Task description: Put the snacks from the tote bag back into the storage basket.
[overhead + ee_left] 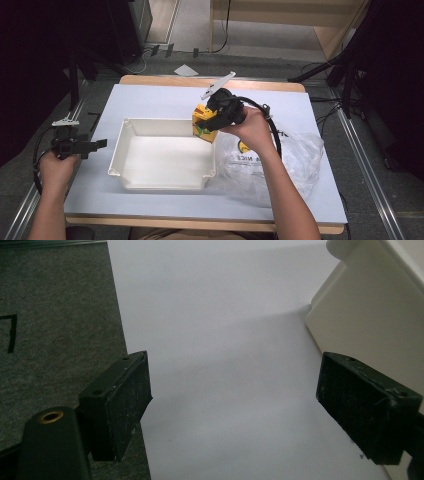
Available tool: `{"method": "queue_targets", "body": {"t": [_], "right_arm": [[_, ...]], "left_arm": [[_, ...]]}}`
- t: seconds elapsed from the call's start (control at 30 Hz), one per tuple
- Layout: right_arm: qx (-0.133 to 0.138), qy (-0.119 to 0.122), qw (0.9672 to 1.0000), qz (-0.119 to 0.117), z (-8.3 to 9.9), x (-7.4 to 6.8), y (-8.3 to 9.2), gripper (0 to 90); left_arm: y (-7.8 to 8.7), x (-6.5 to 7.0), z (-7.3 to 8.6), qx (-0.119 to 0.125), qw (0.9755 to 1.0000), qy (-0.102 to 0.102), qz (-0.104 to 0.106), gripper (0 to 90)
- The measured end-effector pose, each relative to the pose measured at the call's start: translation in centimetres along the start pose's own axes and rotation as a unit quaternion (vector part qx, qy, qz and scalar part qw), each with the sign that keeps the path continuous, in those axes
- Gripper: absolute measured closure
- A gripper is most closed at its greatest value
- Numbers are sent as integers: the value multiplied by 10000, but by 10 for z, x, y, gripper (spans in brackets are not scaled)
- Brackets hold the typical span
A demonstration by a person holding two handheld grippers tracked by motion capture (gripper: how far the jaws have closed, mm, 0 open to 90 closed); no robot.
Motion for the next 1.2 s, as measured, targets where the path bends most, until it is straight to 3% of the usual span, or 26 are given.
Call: {"method": "queue_targets", "body": {"t": [0.47,1.2], "right_arm": [[-188,35,9997,-156,-4,-5,-32,521],[-430,-158,9988,-177,9,5,-72,522]], "left_arm": [[1,-2,1,18,10000,31,-5,154],[1,-2,1,7,10000,28,-9,154]]}}
Point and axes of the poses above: each handheld gripper's, and its own axes: y roughly backward along the jaws, z roughly out of its underside, x roughly to its right, the point moved 2 cm from there along -y, roughly forward along the jaws, and after that the axes turned 2 degrees about -z, right-handed, at the moved point
